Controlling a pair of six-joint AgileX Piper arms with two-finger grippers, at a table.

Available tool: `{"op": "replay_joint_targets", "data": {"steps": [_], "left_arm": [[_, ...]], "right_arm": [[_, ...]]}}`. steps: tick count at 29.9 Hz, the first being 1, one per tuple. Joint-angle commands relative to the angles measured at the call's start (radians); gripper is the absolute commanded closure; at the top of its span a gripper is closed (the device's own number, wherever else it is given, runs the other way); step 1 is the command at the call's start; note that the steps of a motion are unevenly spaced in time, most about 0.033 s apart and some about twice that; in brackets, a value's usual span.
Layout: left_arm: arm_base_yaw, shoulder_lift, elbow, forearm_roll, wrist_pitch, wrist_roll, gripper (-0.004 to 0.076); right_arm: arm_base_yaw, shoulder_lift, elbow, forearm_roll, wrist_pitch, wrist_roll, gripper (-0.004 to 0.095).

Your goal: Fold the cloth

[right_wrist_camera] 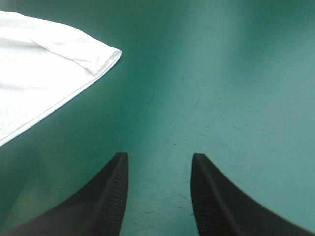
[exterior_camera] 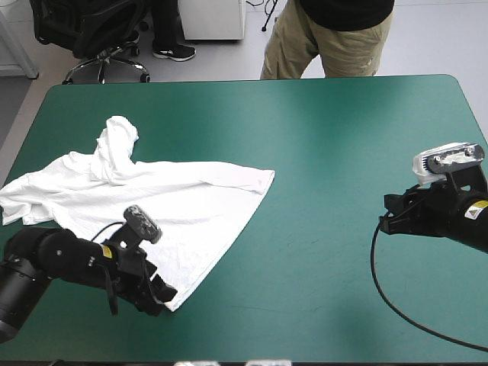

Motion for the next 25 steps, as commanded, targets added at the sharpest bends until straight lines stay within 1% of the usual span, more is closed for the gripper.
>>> {"op": "replay_joint_targets", "data": {"steps": [1,5,9,15,18,20,25], "left_arm": [[-0.083,-0.01,0.07,0.002,-0.133,-0.004,0.0255],[-0.145,0.011,0.118,0.082,-0.209,-0.05,0.0255],[-0.176,0.062,0.155,0.128,-0.269,-0.05,0.0255],[-0.238,0.164,0.16,0.16,-0.364,-0.065,0.0255],[-0.272,0.238,0.16,0.201,-0.376,-0.101,0.026],[-0.297,0.279,0.16,0.236,-0.366,-0.137,0.0272],[-0.374,0.351,0.16,0.287,-0.349,-0.224,0.0322]], "right_arm": [[-0.005,-0.006,-0.02,0.038,-0.081,-0.001,0.0517],[-0.005,-0.002,-0.02,0.038,-0.085,-0.003,0.0517],[-0.005,-0.002,-0.02,0.042,-0.095,-0.009,0.0517],[-0.005,-0.002,-0.02,0.048,-0.104,-0.009,0.0517],[-0.005,-0.002,-0.02,0.048,-0.106,-0.009,0.0517],[-0.005,-0.002,-0.02,0.048,-0.106,-0.009,0.0517],[-0.005,-0.002,-0.02,0.048,-0.111,-0.009,0.0517]]}}
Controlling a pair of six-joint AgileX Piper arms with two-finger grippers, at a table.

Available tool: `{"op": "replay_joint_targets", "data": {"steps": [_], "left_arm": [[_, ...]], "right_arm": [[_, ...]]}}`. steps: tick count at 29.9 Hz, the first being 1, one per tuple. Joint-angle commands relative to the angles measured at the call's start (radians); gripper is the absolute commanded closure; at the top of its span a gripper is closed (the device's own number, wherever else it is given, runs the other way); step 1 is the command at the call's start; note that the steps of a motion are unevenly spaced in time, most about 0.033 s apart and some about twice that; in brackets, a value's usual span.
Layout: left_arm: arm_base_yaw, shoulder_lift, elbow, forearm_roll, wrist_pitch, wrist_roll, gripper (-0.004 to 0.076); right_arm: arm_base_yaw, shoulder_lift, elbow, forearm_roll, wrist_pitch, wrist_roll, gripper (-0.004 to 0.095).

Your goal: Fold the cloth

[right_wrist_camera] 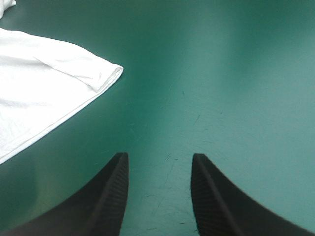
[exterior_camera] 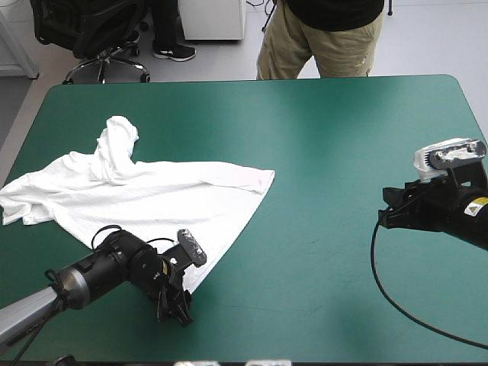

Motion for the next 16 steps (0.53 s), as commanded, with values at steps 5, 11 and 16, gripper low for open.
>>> {"op": "replay_joint_targets", "data": {"steps": [5,11,16], "left_arm": [[-0.118,0.037,-0.012,0.073,0.061,-0.2,0.0598],[-0.124,0.035,-0.012,0.059,0.094,-0.236,0.0733],[-0.124,0.035,-0.012,0.051,0.096,-0.236,0.0733]], "right_arm": [[-0.005,-0.004,-0.025,0.027,-0.066,-0.011,0.0517],[-0.005,0.063,-0.025,0.114,-0.033,-0.098,0.0517],[0.077,0.268,-0.027,0.274,-0.025,-0.233,0.0517]]}}
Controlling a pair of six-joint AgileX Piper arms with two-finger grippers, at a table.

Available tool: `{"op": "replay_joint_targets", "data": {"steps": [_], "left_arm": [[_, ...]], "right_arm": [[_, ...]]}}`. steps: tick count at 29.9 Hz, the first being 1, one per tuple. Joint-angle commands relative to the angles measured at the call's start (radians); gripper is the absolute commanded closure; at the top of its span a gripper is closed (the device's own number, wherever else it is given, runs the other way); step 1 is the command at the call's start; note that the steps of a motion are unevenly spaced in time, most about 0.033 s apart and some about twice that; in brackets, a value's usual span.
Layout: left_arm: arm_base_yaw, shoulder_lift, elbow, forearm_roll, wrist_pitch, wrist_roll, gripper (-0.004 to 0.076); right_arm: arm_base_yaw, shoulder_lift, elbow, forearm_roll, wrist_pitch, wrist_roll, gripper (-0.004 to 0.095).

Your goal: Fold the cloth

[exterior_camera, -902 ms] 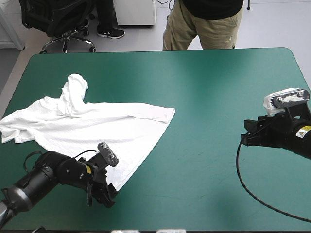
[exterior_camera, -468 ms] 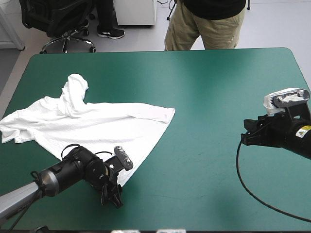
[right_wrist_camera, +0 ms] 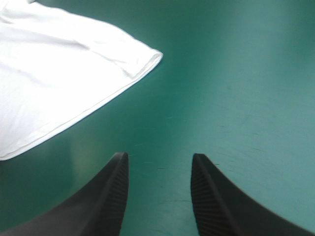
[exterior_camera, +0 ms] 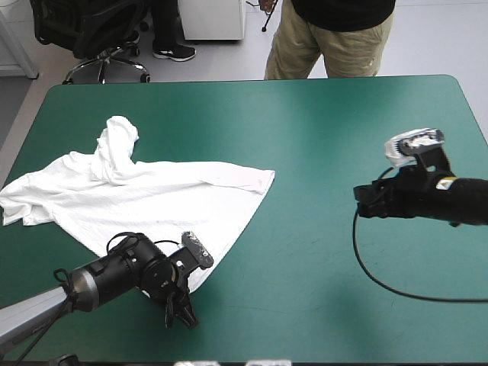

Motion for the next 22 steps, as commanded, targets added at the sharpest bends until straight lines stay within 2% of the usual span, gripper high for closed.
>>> {"op": "replay_joint_targets", "data": {"steps": [1,5,8,11,15,18,22], "left_arm": [[-0.011,0.004,0.004,-0.068,0.061,-0.016,0.0733],[-0.011,0.004,0.004,-0.068,0.061,-0.016,0.0733],[-0.011,0.004,0.004,-0.068,0.061,-0.016,0.0733],[-0.011,0.004,0.004,-0.069,0.061,-0.043,0.0733],[-0.011,0.004,0.004,-0.071,0.061,-0.068,0.0733],[-0.011,0.004,0.004,-0.103,0.061,-0.068,0.0733],[-0.011,0.004,0.004,-0.109,0.059,-0.074,0.0733]], "right_arm": [[0.09,0.145,-0.029,0.098,-0.068,-0.084,0.0517],[0.234,0.312,-0.076,0.008,-0.176,-0.207,0.0517],[0.302,0.428,-0.144,-0.066,-0.234,-0.279,0.0517],[0.322,0.543,-0.239,-0.021,-0.236,-0.279,0.0498],[0.322,0.667,-0.361,0.071,-0.231,-0.254,0.0418],[0.322,0.742,-0.432,0.099,-0.183,-0.231,0.036],[0.35,0.819,-0.466,0.089,-0.175,-0.233,0.0368]]}}
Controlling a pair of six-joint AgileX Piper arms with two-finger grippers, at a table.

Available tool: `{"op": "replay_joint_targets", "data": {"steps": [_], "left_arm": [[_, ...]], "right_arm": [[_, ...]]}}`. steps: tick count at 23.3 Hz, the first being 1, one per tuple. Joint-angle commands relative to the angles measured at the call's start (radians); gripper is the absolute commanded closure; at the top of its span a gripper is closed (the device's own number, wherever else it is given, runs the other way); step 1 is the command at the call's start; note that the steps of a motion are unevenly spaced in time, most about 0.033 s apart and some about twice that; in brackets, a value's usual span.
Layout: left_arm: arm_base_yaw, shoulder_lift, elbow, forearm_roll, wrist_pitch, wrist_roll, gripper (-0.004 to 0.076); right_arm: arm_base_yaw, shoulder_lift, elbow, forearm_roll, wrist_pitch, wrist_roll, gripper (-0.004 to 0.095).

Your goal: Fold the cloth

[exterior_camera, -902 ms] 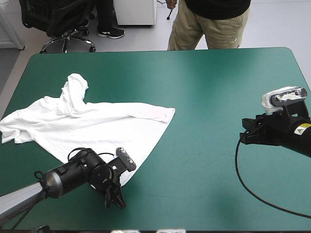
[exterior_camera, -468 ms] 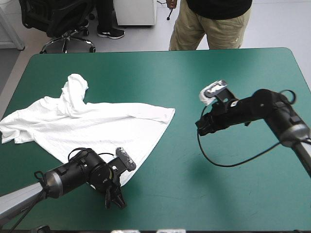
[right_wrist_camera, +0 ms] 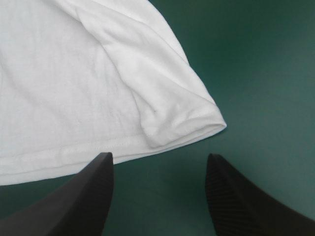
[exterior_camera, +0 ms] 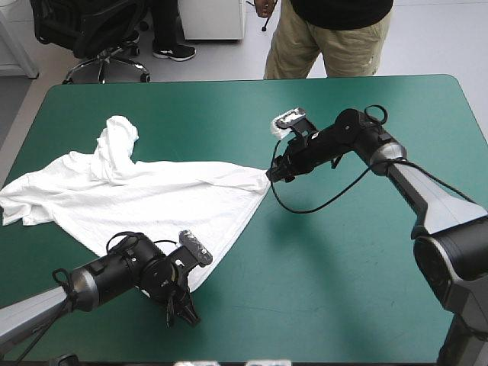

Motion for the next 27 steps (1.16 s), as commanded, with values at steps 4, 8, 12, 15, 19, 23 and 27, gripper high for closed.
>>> {"op": "replay_joint_targets", "data": {"steps": [4,8,12,15,19,23,27], "left_arm": [[-0.011,0.004,0.006,-0.089,0.055,-0.039,0.0733],[-0.011,0.004,0.006,-0.089,0.055,-0.046,0.0733],[-0.011,0.004,0.006,-0.089,0.047,-0.046,0.0733],[-0.011,0.004,0.006,-0.089,0.047,-0.046,0.0733],[-0.011,0.004,0.006,-0.088,0.023,-0.053,0.0733],[-0.011,-0.003,0.006,-0.088,-0.026,-0.074,0.0733],[-0.011,-0.057,0.002,-0.039,-0.033,-0.12,0.0733]], "right_arm": [[0.063,0.08,-0.047,0.035,-0.12,0.006,0.0368],[0.063,0.129,-0.047,0.0,-0.217,0.057,0.0368],[0.066,0.14,-0.047,0.002,-0.268,0.055,0.0416],[0.066,0.149,-0.047,0.0,-0.287,0.055,0.0669],[0.066,0.165,-0.047,0.0,-0.282,0.055,0.0925],[0.066,0.162,-0.045,-0.001,-0.269,0.055,0.0921],[0.066,0.092,-0.045,-0.062,-0.269,0.083,0.0921]]}}
